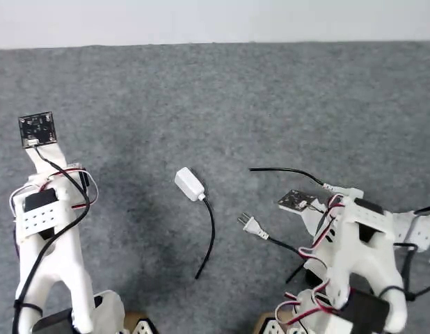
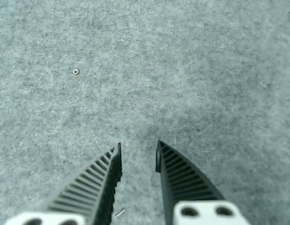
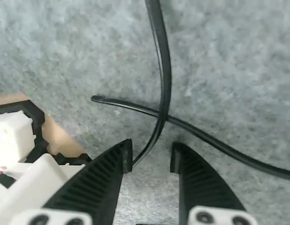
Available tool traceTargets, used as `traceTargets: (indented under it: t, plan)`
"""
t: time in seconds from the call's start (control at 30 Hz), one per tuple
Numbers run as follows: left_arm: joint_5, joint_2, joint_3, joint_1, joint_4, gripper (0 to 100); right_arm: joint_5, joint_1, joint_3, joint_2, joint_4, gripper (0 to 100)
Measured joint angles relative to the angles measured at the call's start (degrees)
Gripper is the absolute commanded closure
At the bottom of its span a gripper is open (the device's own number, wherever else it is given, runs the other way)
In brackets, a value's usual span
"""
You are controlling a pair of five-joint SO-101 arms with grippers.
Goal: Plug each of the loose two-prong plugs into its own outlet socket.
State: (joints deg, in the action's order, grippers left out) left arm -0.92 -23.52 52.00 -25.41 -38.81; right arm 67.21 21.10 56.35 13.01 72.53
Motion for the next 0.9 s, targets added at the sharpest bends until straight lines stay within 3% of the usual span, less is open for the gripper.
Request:
traceTargets:
  t: [0.07, 0.17, 0.43, 0.7, 0.9]
  plan:
    - [0.0, 0.0, 0.0, 0.0, 0.0, 88, 0.1, 0.1, -0.6, -1.1, 0.0, 85.7]
    - [0.0, 0.0, 0.0, 0.0, 0.0, 88, 0.3, -1.2, -0.9, -1.4, 0.0, 99.8]
    - [0.0, 0.0, 0.0, 0.0, 0.0, 88, -2.3, -2.5, -4.4, -3.9, 1.9, 99.1]
    - [0.0, 0.0, 0.0, 0.0, 0.0, 88, -10.9, -2.5, -21.4, -3.9, 13.4, 99.1]
    - [0.0, 0.0, 0.0, 0.0, 0.0, 88, -14.4, -7.2, -35.3, -4.7, 14.6, 99.1]
